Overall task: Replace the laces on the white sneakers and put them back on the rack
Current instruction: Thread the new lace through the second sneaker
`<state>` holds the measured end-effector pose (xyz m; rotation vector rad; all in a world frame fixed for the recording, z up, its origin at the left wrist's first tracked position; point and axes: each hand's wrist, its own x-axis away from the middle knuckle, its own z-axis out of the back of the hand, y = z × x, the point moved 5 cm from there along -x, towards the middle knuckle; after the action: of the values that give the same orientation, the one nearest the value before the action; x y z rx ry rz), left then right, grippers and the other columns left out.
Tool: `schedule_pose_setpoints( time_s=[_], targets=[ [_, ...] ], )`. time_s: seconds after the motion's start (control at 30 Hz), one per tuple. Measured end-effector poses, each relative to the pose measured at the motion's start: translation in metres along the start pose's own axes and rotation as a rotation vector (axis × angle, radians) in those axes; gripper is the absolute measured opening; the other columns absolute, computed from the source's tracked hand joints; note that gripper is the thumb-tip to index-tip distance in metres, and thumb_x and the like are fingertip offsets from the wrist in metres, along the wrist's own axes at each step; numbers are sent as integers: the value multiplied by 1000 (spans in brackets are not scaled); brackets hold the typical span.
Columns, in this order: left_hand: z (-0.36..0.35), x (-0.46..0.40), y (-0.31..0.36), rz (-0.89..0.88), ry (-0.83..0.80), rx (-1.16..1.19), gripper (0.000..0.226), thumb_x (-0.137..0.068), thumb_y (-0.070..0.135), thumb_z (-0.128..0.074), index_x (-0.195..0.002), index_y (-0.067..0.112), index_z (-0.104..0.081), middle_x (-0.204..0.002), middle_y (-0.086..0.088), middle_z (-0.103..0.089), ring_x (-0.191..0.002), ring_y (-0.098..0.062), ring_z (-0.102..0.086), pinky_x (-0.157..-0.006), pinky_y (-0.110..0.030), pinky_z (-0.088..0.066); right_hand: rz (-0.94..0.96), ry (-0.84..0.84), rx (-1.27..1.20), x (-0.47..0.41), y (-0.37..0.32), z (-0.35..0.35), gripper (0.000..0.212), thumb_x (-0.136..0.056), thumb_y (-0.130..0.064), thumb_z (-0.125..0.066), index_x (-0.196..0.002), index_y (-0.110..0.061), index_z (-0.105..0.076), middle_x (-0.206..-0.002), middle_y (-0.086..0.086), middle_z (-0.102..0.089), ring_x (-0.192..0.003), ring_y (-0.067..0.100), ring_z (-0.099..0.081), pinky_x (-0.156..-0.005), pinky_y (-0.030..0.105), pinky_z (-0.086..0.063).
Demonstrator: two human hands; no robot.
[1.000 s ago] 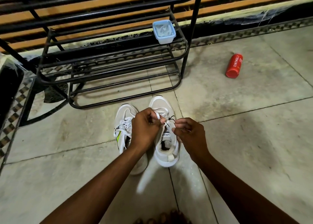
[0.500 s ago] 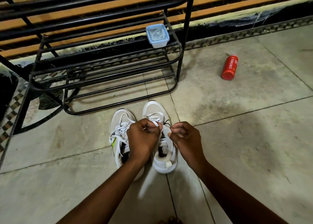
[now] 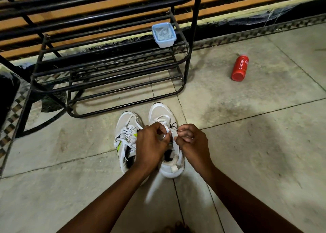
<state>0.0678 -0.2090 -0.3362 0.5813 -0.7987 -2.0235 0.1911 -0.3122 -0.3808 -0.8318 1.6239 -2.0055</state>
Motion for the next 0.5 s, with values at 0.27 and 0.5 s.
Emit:
schedule_pose_setpoints(
  time_s=[0.27,0.5],
  targets=[
    [2,-1,10,-104,8,-140,16,-83,21,-78,-76,19,-65,-68,6,-67,-66,-14,-63,-61,-33,-46,29,-34,33,3,-5,-3,40,-77,5,-73,-100,-28,-69,-79,0,-75,-79,15,-75,-78,27,-57],
    [5,-12,5,-71,-56,-136,18,-83,19,-80,-72,17,-66,-66,4,-68,-64,-13,-66,-62,-31,-52,118,3,84,17,-11,-7,55,-84,5,-72,-113,-41,-62,-88,-9,-77,-85,1,-74,-82,18,-57]
  ],
)
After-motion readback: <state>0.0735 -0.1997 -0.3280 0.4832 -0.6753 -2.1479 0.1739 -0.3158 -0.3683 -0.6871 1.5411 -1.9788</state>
